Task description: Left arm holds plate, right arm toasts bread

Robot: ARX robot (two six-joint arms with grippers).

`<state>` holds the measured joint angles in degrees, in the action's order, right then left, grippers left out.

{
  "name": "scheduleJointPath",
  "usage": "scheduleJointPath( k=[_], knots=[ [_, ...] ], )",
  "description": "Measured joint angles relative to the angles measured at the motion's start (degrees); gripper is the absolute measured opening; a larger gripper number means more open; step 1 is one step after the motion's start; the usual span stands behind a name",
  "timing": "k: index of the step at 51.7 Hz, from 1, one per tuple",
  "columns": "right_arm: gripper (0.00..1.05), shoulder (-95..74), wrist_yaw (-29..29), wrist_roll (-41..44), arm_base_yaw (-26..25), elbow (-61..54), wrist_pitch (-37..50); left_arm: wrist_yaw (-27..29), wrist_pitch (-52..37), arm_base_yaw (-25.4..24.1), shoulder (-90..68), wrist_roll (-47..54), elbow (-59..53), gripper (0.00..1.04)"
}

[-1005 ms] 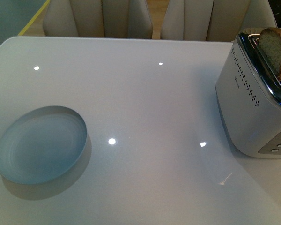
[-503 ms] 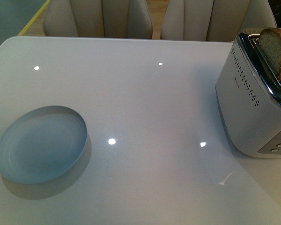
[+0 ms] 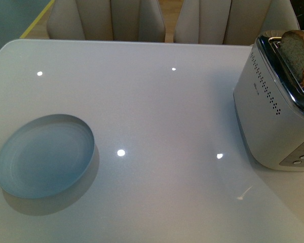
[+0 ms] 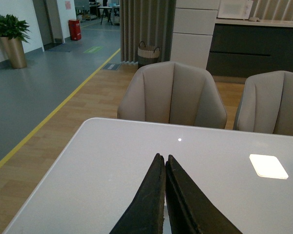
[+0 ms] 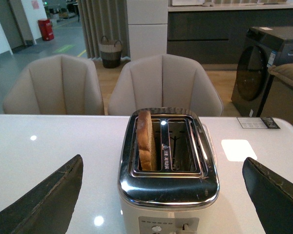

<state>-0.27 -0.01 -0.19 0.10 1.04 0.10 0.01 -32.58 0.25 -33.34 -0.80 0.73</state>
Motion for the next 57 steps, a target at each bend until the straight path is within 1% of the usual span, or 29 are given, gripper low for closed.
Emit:
scheduleJointPath(
  k=[16,34,50,53,57],
  knots=[
    [0.96,0.0,0.0,0.0,0.0,0.0,-0.02,0.0,9.49,-0.02,10.12,0.04,-0.02,0.03],
    [0.96,0.0,0.0,0.0,0.0,0.0,0.0,0.0,17.68,-0.02,18.47,0.13,-0.02,0.03],
    [0.96,0.0,0.0,0.0,0.0,0.0,-0.02,0.0,22.53,-0.02,23.32,0.13,-0.02,0.03],
    [0.96,0.0,0.0,0.0,0.0,0.0,-0.02,-0.04,28.65,-0.02,27.74,0.15,0.0,0.03],
    [0.96,0.0,-0.02,0.0,0.0,0.0,-0.02,0.0,32.0,-0.02,31.93,0.15,0.0,0.03]
  ],
)
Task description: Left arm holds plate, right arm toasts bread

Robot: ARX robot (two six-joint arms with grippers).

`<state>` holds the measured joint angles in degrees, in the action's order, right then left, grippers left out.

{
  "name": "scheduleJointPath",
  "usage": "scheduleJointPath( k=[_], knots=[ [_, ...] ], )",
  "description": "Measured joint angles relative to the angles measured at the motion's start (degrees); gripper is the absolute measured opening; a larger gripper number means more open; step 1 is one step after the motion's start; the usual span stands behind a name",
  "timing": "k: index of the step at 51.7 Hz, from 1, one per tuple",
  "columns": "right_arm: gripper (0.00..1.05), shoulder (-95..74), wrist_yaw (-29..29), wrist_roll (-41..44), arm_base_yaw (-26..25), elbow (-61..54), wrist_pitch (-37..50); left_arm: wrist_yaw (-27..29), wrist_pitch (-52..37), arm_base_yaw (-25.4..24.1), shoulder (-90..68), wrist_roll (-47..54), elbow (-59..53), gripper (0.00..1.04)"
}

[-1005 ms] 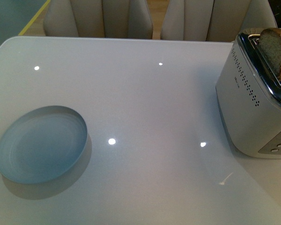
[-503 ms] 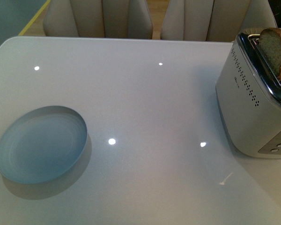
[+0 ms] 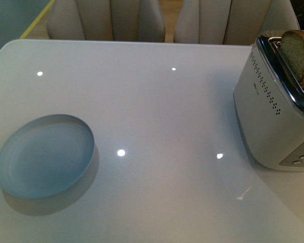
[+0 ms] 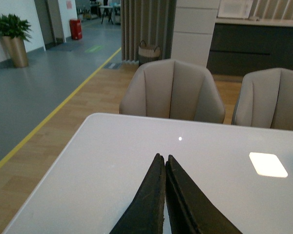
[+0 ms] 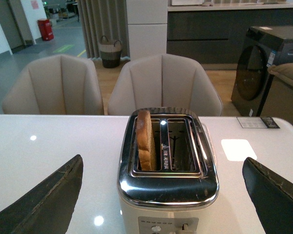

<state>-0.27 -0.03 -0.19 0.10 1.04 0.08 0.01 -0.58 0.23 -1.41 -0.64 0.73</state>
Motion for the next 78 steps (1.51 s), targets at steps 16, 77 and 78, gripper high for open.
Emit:
scheduleJointPath(
  k=[16,77,78],
  knots=[
    [0.96,0.0,0.02,0.0,0.0,0.0,0.0,0.0,0.44,0.0,1.05,0.0,0.0,0.14],
    [0.96,0.0,0.02,0.0,0.0,0.0,0.0,0.0,0.44,0.0,1.05,0.07,0.0,0.97],
    [0.96,0.0,0.02,0.0,0.0,0.0,0.0,0.0,0.44,0.0,1.05,0.07,0.0,0.97]
  ],
)
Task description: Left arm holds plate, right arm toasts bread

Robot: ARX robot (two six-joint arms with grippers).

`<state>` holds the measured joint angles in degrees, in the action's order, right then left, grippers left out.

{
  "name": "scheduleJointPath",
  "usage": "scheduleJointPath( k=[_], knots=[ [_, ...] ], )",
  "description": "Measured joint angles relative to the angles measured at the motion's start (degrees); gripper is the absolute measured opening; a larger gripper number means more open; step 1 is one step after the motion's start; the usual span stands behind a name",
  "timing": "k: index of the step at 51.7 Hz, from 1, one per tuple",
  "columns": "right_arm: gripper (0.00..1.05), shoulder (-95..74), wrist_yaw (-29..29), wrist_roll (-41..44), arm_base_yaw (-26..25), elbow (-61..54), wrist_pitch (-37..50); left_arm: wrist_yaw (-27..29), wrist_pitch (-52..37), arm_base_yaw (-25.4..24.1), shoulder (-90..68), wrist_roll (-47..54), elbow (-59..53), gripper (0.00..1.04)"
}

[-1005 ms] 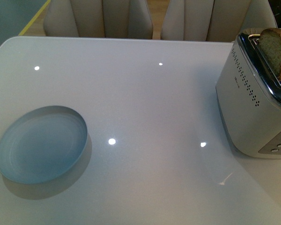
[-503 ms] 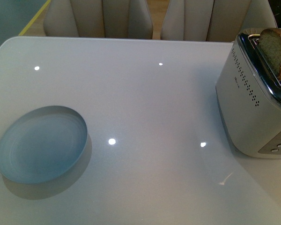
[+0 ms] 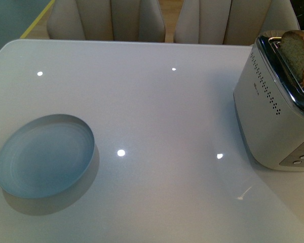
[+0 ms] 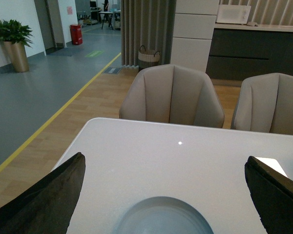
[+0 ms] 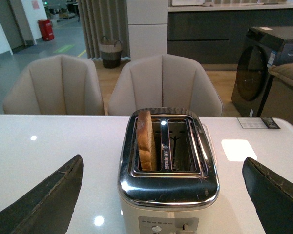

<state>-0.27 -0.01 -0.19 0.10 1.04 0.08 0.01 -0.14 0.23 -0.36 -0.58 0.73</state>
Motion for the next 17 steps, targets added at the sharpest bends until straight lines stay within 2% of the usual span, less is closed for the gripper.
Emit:
scheduleJointPath(
  k=[17],
  knots=[
    [0.96,0.0,0.0,0.0,0.0,0.0,0.0,0.0,0.0,0.0,0.0,0.0,0.0,0.97]
  ],
)
